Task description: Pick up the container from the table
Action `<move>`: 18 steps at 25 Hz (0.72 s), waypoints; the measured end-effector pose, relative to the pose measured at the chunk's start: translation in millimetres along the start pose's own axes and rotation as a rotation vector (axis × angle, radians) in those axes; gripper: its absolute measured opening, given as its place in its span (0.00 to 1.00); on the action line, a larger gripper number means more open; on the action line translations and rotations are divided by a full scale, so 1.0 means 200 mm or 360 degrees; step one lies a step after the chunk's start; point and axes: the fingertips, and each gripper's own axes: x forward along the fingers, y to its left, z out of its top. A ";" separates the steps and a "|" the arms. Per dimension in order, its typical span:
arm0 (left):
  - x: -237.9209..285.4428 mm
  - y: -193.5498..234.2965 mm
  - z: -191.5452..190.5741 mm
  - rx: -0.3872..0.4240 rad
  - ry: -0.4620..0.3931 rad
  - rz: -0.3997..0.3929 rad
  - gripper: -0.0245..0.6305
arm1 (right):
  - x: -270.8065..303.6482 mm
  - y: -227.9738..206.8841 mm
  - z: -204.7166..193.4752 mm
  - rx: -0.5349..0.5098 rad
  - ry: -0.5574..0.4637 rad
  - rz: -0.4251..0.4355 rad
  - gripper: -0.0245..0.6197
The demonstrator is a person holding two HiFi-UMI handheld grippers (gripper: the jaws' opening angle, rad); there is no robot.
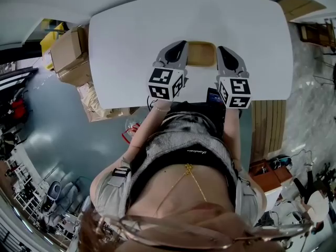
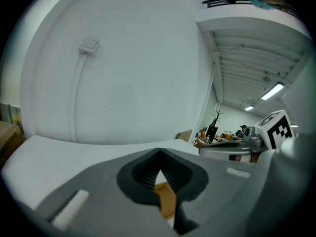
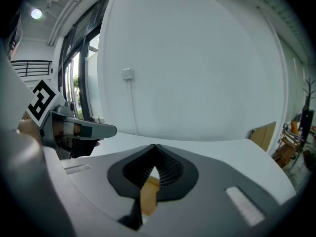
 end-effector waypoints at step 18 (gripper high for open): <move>0.07 0.08 -0.17 -0.0040 0.0149 0.0049 0.04 | 0.09 -0.04 -0.13 0.0002 0.0139 0.0015 0.08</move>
